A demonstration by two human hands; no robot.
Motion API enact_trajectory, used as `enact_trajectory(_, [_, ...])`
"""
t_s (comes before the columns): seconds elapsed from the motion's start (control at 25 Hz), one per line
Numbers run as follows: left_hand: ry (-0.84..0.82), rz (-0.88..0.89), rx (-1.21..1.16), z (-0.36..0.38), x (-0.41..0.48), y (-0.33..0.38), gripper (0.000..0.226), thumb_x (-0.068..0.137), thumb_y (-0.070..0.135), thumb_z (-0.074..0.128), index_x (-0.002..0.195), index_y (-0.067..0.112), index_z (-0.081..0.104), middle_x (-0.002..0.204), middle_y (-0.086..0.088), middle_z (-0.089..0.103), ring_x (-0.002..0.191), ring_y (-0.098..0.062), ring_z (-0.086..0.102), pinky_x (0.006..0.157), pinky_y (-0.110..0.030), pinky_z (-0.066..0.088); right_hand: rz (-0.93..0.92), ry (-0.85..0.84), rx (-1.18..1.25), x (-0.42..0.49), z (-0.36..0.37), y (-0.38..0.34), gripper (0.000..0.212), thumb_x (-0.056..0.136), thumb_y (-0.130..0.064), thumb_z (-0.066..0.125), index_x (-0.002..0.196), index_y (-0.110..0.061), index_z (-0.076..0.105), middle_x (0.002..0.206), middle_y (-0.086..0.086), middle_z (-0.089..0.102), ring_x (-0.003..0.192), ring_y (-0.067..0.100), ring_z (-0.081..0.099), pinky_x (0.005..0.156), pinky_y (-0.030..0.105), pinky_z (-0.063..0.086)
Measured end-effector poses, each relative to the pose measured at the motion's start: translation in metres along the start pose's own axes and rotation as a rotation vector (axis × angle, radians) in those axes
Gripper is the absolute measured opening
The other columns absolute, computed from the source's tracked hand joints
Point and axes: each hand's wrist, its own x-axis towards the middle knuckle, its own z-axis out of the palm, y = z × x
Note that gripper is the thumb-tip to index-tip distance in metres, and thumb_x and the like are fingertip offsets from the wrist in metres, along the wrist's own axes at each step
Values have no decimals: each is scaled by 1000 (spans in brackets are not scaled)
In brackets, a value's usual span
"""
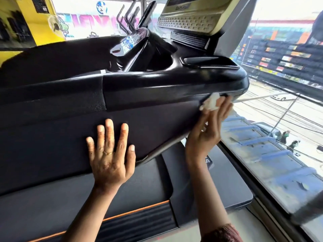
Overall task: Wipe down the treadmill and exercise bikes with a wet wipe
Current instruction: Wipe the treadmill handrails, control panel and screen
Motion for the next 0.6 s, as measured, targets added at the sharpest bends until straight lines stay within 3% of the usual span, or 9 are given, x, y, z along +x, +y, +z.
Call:
enact_trajectory(0.04, [-2, -5, 2, 0, 0, 1, 56, 98, 33, 34, 150, 18, 21, 159, -4, 4, 146, -21, 8, 118, -41, 1, 105, 60, 1, 3, 5, -7, 41, 101, -11, 36, 139, 5, 34, 148, 21, 27, 143, 30, 15, 116, 52, 17])
enact_trajectory(0.08, [-8, -7, -5, -1, 0, 1, 56, 98, 33, 34, 150, 18, 21, 159, -4, 4, 146, -21, 8, 118, -41, 2, 97, 28, -8, -7, 13, -18, 42, 102, -13, 35, 139, 6, 33, 148, 23, 27, 143, 30, 14, 118, 49, 15])
enact_trajectory(0.2, [-36, 1, -28, -6, 2, -1, 54, 98, 33, 32, 149, 18, 23, 160, 0, 1, 146, -18, 6, 118, -39, 2, -315, -355, 2, -59, 29, -53, 39, 102, -19, 31, 136, -1, 40, 144, 11, 33, 145, 18, 13, 118, 39, 13])
enact_trajectory(0.28, [-56, -8, -46, -11, 2, -6, 52, 98, 33, 32, 147, 21, 24, 160, 4, 0, 146, -15, 6, 118, -36, 4, -536, -463, -72, -53, 25, -43, 37, 101, -20, 33, 136, -10, 42, 143, 2, 35, 144, 13, 15, 117, 36, 14])
enact_trajectory(0.36, [-73, -22, -24, -17, 5, -12, 55, 98, 35, 33, 150, 27, 18, 159, 6, 0, 146, -13, 5, 118, -36, 5, -466, -328, -149, -32, 19, -23, 37, 102, -19, 33, 137, -12, 40, 144, 2, 34, 145, 13, 13, 117, 37, 12])
enact_trajectory(0.44, [-88, -27, -3, -21, 9, -16, 57, 97, 37, 34, 150, 31, 15, 159, 6, -2, 146, -14, 3, 118, -38, 4, -152, -93, -78, -24, 19, -22, 39, 103, -17, 33, 141, -8, 34, 146, 7, 30, 145, 17, 9, 119, 42, 9])
enact_trajectory(0.48, [-97, -35, 7, -22, 11, -18, 58, 96, 38, 34, 150, 32, 14, 159, 6, -3, 146, -15, 2, 118, -38, 3, -47, -51, -21, -29, 25, -32, 40, 102, -15, 34, 141, -5, 31, 148, 8, 26, 145, 20, 8, 119, 44, 9])
enact_trajectory(0.52, [-110, -52, 9, -24, 14, -19, 59, 96, 39, 34, 150, 32, 12, 159, 5, -5, 146, -15, 0, 118, -38, 2, -36, -77, 21, -39, 34, -46, 41, 102, -13, 35, 141, -3, 30, 151, 8, 22, 145, 22, 8, 118, 46, 9])
enact_trajectory(0.6, [-131, -106, 2, -27, 19, -23, 59, 96, 41, 31, 151, 32, 9, 159, -3, -4, 146, -16, -4, 118, -38, -1, -214, -249, 46, -62, 46, -65, 41, 100, -8, 38, 140, -1, 33, 156, 1, 11, 146, 23, 7, 119, 44, 7])
